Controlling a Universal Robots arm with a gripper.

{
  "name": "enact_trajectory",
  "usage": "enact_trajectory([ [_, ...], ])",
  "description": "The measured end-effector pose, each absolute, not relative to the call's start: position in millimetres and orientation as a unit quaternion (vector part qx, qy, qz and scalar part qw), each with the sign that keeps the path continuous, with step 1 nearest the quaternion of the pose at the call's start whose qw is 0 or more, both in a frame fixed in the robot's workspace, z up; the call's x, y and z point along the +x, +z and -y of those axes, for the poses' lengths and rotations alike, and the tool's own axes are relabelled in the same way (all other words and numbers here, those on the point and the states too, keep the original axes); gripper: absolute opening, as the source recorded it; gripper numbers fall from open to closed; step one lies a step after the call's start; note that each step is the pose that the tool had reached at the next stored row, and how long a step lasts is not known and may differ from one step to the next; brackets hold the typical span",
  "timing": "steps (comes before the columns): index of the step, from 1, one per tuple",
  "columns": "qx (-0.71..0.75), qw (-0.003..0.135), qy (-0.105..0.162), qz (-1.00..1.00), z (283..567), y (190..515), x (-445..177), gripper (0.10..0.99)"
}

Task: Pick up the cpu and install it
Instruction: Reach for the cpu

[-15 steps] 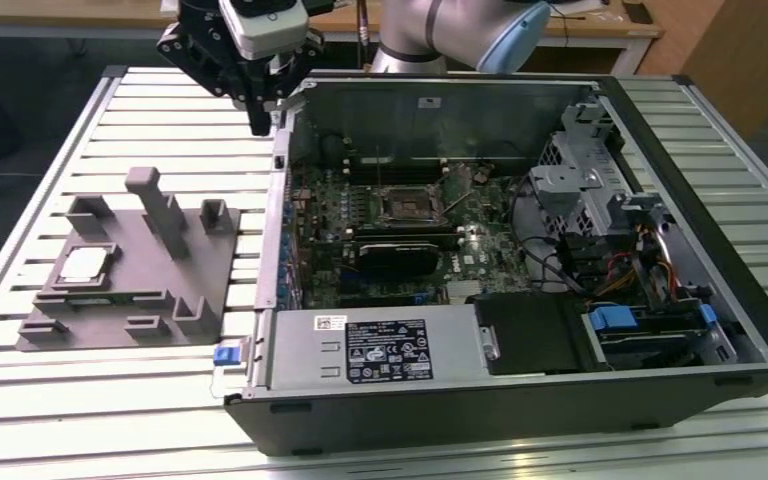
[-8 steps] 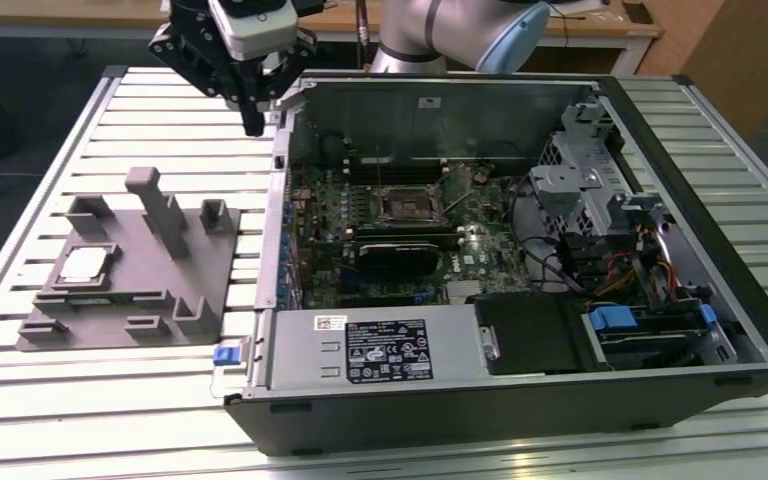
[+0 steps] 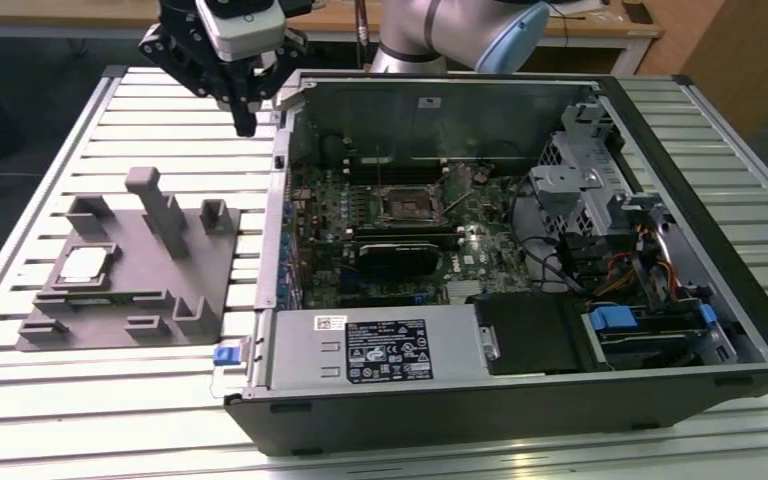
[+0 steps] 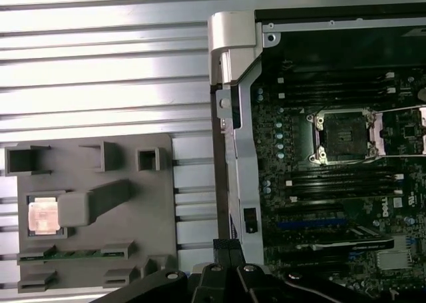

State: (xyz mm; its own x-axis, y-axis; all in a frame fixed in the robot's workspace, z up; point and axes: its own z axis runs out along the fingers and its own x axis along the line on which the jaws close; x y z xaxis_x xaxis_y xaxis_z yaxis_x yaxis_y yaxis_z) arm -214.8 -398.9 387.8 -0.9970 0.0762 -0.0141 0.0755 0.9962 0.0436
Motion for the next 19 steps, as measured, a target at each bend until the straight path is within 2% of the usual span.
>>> enact_trajectory([
  [19, 0.038, 0.007, 0.021, -0.999, 399.0, 386.3, -239.6, 0.106],
])
